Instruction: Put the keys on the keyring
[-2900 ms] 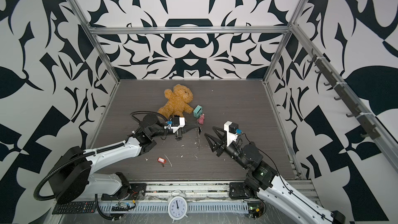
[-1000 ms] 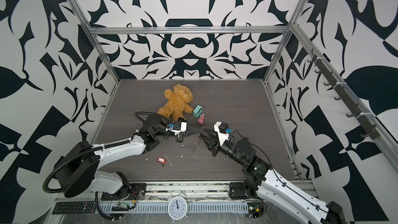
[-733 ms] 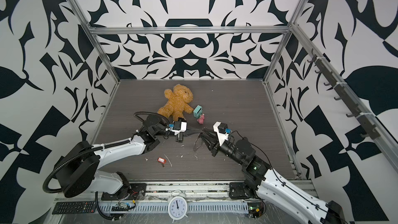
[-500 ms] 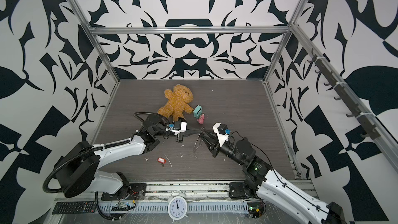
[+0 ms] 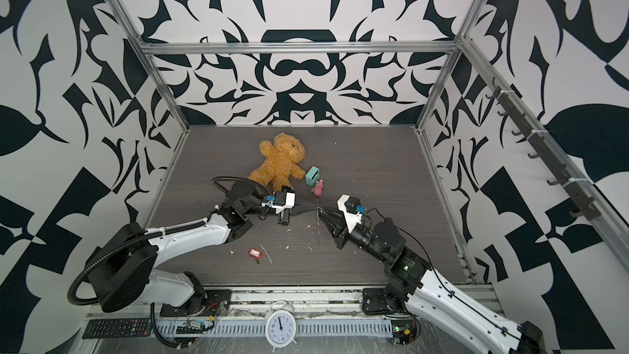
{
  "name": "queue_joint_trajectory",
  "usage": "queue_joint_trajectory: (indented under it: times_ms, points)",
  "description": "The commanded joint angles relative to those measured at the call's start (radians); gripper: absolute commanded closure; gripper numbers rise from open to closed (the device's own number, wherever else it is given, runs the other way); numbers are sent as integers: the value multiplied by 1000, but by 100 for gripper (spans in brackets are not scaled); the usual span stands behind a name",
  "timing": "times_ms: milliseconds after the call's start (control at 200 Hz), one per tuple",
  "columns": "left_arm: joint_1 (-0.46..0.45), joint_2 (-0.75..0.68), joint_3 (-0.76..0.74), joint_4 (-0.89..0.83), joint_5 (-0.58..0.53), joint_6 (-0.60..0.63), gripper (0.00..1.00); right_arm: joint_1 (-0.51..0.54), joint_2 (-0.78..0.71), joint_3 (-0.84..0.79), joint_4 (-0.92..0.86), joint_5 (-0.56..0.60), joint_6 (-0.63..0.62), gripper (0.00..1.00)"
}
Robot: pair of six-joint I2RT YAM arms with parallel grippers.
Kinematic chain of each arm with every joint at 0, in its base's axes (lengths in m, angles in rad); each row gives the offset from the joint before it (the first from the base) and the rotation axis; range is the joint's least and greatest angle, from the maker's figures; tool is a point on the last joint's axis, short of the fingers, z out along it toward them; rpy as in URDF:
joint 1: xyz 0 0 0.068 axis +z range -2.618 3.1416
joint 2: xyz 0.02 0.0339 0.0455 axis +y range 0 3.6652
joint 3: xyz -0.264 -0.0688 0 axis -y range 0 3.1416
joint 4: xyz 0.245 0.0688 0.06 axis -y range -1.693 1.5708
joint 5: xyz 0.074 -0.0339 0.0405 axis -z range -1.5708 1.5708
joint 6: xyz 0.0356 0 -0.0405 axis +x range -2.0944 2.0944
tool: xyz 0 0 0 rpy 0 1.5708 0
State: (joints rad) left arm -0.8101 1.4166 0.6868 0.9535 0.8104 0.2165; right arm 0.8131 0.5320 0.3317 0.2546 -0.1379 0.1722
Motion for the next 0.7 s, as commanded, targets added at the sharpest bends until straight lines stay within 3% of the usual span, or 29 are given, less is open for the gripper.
queue_joint_trajectory:
  times_ms: [0,485,695]
  points:
    - [-3,-18,34,47,21,-7,100,-1,6,5,50,-7,-8,72]
    - [-3,-8,43,44,50,-14,100,-1,5,-6,81,-11,1,72]
    - [-3,-10,42,46,50,-16,100,0,0,-11,86,-19,0,80]
